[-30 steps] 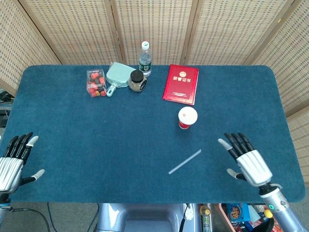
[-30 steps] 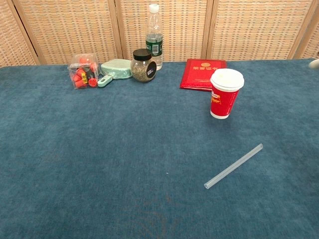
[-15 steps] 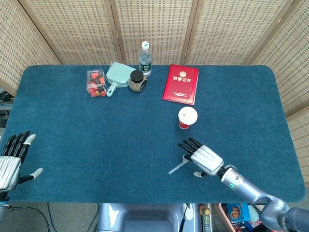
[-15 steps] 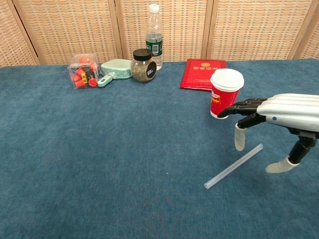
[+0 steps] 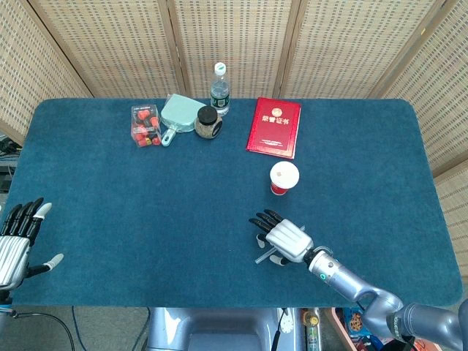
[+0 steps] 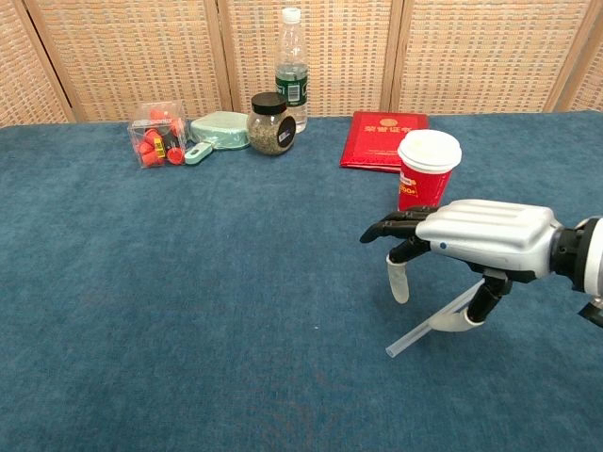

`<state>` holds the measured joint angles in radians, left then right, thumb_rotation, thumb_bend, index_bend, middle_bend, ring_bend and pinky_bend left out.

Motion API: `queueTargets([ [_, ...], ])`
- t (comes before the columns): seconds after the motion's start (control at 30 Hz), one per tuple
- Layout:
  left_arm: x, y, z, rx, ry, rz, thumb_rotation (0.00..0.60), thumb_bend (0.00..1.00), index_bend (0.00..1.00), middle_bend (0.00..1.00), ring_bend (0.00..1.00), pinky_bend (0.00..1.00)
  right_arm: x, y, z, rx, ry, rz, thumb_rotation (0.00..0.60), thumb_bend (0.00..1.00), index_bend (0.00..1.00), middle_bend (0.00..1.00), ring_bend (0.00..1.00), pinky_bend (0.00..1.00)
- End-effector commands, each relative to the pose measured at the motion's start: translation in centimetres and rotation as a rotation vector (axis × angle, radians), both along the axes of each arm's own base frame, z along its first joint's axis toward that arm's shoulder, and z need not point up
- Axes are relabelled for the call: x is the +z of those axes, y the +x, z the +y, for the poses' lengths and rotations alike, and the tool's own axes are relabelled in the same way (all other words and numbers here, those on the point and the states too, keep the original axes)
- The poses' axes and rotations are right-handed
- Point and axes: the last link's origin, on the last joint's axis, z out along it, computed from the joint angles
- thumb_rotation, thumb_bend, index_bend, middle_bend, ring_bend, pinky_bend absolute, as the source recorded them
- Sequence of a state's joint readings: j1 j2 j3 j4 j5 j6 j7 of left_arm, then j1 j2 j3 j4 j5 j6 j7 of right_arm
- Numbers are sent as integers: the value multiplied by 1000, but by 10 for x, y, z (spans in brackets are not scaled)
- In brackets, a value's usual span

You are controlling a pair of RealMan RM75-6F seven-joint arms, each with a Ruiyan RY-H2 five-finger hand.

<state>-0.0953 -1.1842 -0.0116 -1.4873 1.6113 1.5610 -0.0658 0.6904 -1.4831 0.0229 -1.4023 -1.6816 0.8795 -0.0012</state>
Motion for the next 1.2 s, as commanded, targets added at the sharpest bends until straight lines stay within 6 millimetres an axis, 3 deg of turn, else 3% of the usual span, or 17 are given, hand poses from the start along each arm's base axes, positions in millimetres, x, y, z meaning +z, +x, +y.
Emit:
queueTargets([
  [0.03,1,0,0,1,3,-3,600,169,0,0,0,0,-9,1,-1,11,2,22,600,346,477,134,0,0],
  [1.2,2,-2,-1,5,4,-8,600,169,0,0,0,0,-31,-20,4,45,0,86,600,405,522,143,0,0],
])
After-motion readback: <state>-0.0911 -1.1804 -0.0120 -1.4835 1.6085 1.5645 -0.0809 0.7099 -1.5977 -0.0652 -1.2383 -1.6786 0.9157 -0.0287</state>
